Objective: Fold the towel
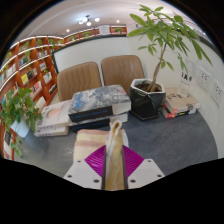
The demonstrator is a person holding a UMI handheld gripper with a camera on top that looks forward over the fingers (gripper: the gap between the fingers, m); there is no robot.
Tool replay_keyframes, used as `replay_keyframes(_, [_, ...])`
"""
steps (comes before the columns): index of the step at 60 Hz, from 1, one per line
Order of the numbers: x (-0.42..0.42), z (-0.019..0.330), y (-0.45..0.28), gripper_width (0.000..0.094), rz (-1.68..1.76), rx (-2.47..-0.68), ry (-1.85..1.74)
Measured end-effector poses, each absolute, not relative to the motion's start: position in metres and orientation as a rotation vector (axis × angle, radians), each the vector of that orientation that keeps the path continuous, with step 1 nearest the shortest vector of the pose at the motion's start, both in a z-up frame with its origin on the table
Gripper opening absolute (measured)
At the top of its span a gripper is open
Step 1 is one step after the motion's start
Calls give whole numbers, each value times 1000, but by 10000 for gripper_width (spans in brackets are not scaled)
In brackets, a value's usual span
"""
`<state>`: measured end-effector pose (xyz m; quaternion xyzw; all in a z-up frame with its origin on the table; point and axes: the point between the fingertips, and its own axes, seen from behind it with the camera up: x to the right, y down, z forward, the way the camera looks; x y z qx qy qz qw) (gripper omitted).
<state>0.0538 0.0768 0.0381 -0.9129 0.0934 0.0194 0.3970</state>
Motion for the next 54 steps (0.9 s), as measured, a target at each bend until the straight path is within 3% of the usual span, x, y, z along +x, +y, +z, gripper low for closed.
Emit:
replay_keyframes(7, [103,8,68,768,-45,-2344,179])
replay_keyframes(10, [109,13,68,867,-22,-2320,170])
replay_keyframes(17, [114,39,63,857,-6,-2291,118])
replay_keyframes(30, [64,152,33,854,165,-2179,72])
replay_keyframes(38, [32,201,-6,853,181,-2122,32])
replay_keyframes(54, [-13,239,-101,853,142,-2062,-25])
